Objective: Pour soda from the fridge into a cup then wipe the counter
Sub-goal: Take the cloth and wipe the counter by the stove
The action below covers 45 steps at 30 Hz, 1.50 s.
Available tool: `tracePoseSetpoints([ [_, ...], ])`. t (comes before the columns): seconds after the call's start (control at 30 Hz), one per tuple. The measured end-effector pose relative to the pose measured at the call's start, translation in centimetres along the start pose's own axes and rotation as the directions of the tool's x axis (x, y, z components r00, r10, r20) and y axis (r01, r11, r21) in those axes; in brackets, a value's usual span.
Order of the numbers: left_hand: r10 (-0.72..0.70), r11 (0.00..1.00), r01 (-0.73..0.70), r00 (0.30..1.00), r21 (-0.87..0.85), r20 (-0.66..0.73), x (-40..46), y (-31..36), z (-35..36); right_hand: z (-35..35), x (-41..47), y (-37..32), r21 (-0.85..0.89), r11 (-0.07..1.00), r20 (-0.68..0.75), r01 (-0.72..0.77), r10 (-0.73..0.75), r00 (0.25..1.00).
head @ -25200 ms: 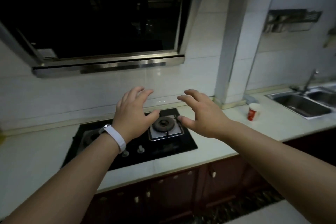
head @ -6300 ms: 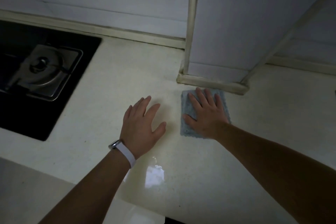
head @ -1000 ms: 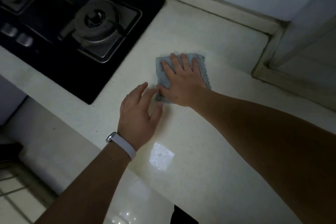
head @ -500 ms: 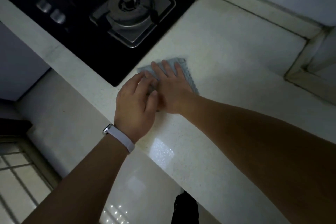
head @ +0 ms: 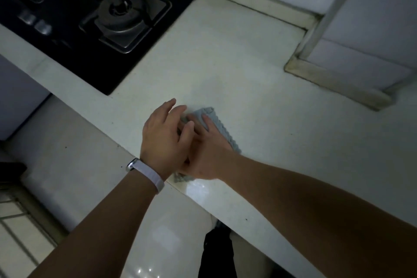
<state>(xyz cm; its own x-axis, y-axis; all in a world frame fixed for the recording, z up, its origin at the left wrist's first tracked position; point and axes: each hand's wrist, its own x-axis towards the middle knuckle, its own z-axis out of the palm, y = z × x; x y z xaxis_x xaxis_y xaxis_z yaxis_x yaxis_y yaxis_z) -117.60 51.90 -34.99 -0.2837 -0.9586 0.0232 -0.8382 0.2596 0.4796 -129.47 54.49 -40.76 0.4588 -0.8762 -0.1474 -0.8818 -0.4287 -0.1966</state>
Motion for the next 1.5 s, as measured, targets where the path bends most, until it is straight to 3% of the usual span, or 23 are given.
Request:
tracePoseSetpoints([
  [0.4,0.088,0.995,-0.091,0.993,0.032,0.073,-8.5,8.7,5.2,2.3,-15.9,1.9,0.092,0.99,-0.088,-0.102,0.111,0.99],
  [0.63,0.221,0.974,-0.223,0.973,0.034,0.071,-12.1,15.3,7.7,3.7,-26.1,4.6,0.095,0.965,-0.111,-0.245,0.255,0.961],
  [0.83,0.319,0.946,-0.324,0.942,0.031,0.11,-14.0,20.8,9.4,3.9,-34.5,8.1,0.083,0.882,-0.112,-0.465,0.472,0.875],
  [1.1,0.421,0.902,-0.431,0.886,0.01,0.194,-14.5,26.2,10.9,3.7,-43.6,13.9,0.105,0.693,-0.08,-0.713,0.721,0.688],
  [1.43,0.517,0.85,-0.525,0.822,-0.033,0.24,-10.5,25.9,11.0,2.8,-42.4,14.1,0.126,0.57,-0.008,-0.812,0.819,0.574],
  [1.5,0.515,0.85,-0.525,0.815,-0.037,0.264,-9.0,25.5,11.3,2.4,-40.3,13.7,0.122,0.584,0.0,-0.803,0.809,0.588],
])
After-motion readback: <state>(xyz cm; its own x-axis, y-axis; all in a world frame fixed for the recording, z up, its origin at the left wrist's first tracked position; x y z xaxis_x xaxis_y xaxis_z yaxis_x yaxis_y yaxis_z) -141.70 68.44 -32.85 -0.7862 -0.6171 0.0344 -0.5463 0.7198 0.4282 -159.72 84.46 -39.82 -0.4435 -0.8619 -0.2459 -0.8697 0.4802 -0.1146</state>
